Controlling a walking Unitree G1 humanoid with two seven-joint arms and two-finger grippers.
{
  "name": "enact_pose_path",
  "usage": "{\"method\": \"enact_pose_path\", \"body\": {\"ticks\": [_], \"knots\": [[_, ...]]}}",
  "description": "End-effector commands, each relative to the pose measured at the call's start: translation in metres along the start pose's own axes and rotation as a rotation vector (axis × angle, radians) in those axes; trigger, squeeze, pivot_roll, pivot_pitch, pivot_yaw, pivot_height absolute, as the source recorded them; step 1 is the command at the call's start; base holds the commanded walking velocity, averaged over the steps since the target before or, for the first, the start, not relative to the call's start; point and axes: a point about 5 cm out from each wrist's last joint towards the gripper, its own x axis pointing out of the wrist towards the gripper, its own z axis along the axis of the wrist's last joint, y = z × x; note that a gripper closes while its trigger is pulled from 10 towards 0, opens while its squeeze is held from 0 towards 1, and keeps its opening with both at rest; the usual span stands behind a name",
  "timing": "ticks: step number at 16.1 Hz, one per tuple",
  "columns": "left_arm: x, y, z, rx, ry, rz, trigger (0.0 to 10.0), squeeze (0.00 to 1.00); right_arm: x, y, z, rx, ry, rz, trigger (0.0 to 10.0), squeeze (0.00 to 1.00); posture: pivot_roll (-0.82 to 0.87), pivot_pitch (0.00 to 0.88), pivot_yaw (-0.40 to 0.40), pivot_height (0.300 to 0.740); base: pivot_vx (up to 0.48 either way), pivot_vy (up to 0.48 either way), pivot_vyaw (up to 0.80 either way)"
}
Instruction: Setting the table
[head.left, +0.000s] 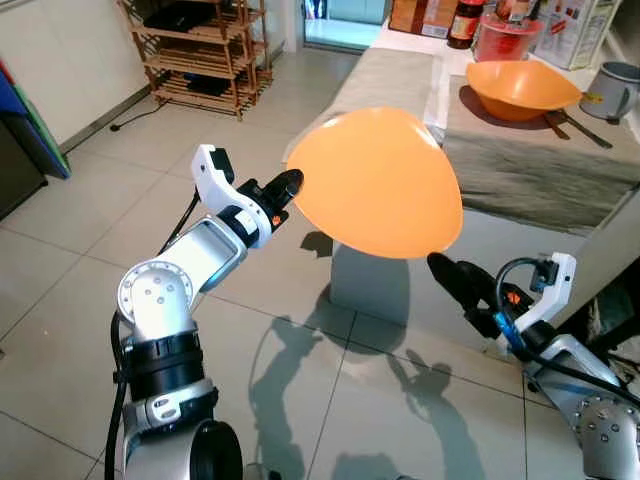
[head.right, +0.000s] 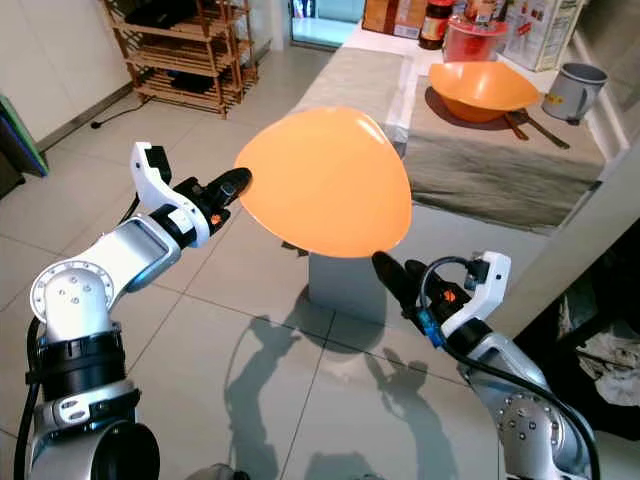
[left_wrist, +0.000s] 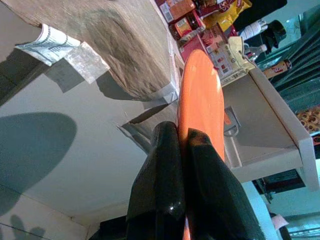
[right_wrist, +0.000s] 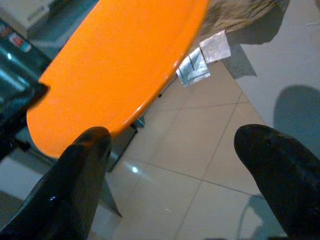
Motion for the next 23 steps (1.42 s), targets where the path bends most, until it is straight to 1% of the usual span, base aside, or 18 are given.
{"method": "enact_pose_path", "body": {"ticks": [1,4,7,9,10,12,13,14,16,19,20,22,23], "knots": [[0.0,-0.013,-0.004,0.002,0.022,-0.064,0.0,0.0,0.002,-0.002,0.002,0.023,-0.007,-0.017,10.0,0.0,-0.05,0.046,0.024,0.74,0.0,0.0,0.0],[-0.002,-0.017,-0.005,0.001,0.023,-0.075,0.0,0.0,0.003,-0.002,0.002,0.049,-0.018,-0.023,10.0,0.0,-0.05,0.049,0.023,0.74,0.0,0.0,0.0],[-0.002,-0.019,-0.01,0.0,0.03,-0.08,0.0,0.0,0.009,0.002,0.002,0.08,-0.031,-0.012,10.0,0.0,-0.05,0.05,0.021,0.74,0.0,0.0,0.0],[-0.001,-0.02,-0.011,0.005,0.036,-0.081,0.0,0.0,0.012,0.006,-0.004,0.043,0.009,0.004,10.0,0.0,-0.05,0.049,0.02,0.74,0.0,0.0,0.0],[-0.001,-0.021,-0.012,0.017,0.038,-0.083,0.0,0.0,0.012,0.005,-0.003,0.044,0.008,0.001,10.0,0.0,-0.05,0.046,0.02,0.74,0.0,0.0,0.0],[-0.001,-0.018,-0.013,0.026,0.041,-0.071,0.0,0.0,0.012,0.002,0.003,0.051,-0.019,-0.017,10.0,0.0,-0.05,0.042,0.021,0.74,0.0,0.0,0.0],[0.0,-0.013,-0.012,0.033,0.032,-0.047,0.0,0.0,0.012,0.005,0.005,0.038,-0.015,-0.001,10.0,0.0,-0.05,0.039,0.019,0.74,0.0,0.0,0.0],[0.003,-0.008,-0.007,0.04,0.006,-0.018,0.0,0.0,0.012,0.007,0.005,0.031,-0.008,0.01,10.0,0.0,-0.05,0.038,0.018,0.74,0.0,0.0,0.0],[0.007,-0.006,0.0,0.041,-0.018,-0.008,0.0,0.0,0.011,0.007,0.001,0.035,0.001,0.012,10.0,0.0,-0.05,0.037,0.017,0.74,0.0,0.0,0.0],[0.01,-0.009,-0.003,0.036,-0.015,-0.02,0.0,0.0,0.013,0.016,0.003,0.06,-0.018,0.044,10.0,0.0,-0.06,0.033,0.019,0.74,0.0,0.0,0.0],[0.011,-0.011,-0.008,0.013,0.002,-0.038,0.0,0.0,0.015,0.019,0.006,0.064,-0.032,0.053,10.0,0.0,-0.06,0.034,0.02,0.74,0.0,0.0,0.0],[0.01,-0.019,-0.012,-0.026,0.013,-0.074,0.0,0.0,0.016,0.015,0.006,0.088,-0.045,0.034,10.0,0.0,-0.06,0.035,0.019,0.74,0.0,0.0,0.0],[0.009,-0.023,-0.012,-0.027,0.012,-0.091,0.0,0.0,0.016,0.012,0.005,0.099,-0.047,0.016,10.0,0.0,-0.06,0.035,0.017,0.74,0.0,0.0,0.0]]}}
